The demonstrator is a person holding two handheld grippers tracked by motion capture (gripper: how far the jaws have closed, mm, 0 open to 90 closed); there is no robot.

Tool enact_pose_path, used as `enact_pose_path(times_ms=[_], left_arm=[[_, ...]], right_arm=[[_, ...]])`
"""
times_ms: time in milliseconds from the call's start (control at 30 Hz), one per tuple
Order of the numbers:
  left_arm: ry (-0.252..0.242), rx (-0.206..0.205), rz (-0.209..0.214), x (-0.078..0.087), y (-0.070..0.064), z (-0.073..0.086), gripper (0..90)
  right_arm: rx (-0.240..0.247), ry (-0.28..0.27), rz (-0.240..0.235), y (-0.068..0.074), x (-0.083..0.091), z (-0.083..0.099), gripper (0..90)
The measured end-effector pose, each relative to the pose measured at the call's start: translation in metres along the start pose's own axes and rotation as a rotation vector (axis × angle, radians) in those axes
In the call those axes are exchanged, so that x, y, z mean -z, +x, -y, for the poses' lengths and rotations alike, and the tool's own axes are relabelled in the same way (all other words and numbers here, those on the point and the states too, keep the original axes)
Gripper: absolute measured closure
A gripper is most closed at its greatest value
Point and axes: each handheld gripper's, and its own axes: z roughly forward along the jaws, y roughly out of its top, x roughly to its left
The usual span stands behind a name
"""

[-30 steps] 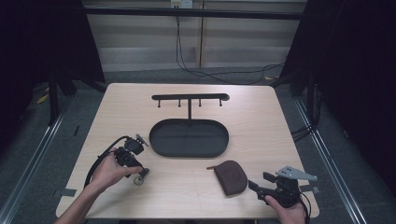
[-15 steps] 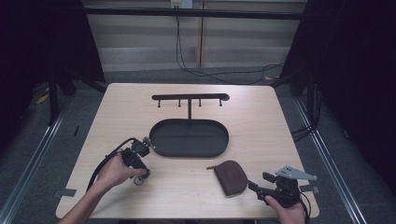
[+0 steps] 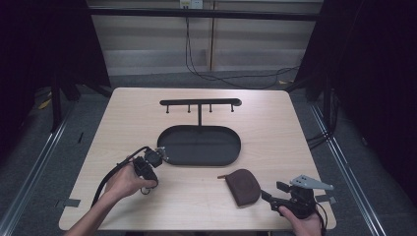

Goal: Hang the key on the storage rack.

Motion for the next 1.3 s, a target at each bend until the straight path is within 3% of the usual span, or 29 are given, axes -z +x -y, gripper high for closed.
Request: enact_pose_path(times_ms=[200,367,567,600,767,800,833,867,967,1200,1300], left_arm=[[0.010,-0.006,0.008,0.000,0.002,-0.001,67.9],[0.002,0.011,0.051,0.001,0.007,0.002,68.2],[-0.028,0.033,0.071,0.007,0.013,0.007,68.4],[-0.038,0.059,0.078,0.009,0.015,0.009,68.4],[-0.063,0.058,0.083,0.017,0.021,0.012,68.5],[-0.087,0.050,0.082,0.019,0.021,0.013,80.3],[-0.087,0.050,0.082,0.019,0.021,0.013,83.2],[-0.108,0.054,0.113,0.026,0.024,0.014,85.1],[-0.097,0.049,0.102,0.031,0.024,0.014,85.6],[-0.094,0.074,0.100,0.030,0.029,0.014,80.0],[-0.081,0.083,0.112,0.025,0.030,0.012,72.3]], right_arm=[[-0.002,-0.001,-0.003,-0.001,0.000,0.000,27.5],[-0.004,-0.001,-0.002,-0.001,0.000,0.000,27.4],[-0.006,-0.001,-0.001,-0.002,0.000,0.000,27.5],[-0.006,-0.001,-0.002,-0.002,-0.001,0.000,27.5],[-0.005,0.000,0.001,-0.002,0.000,0.000,27.5],[-0.006,0.000,0.001,-0.002,0.000,0.000,27.4],[-0.006,0.000,0.001,-0.002,0.000,0.000,27.4],[-0.008,-0.001,0.000,-0.002,0.000,0.000,27.4],[-0.006,0.000,0.002,-0.001,0.000,0.000,27.5],[-0.008,0.001,0.002,-0.002,0.000,0.000,27.5],[-0.005,0.001,0.002,-0.001,0.000,0.000,27.4]])
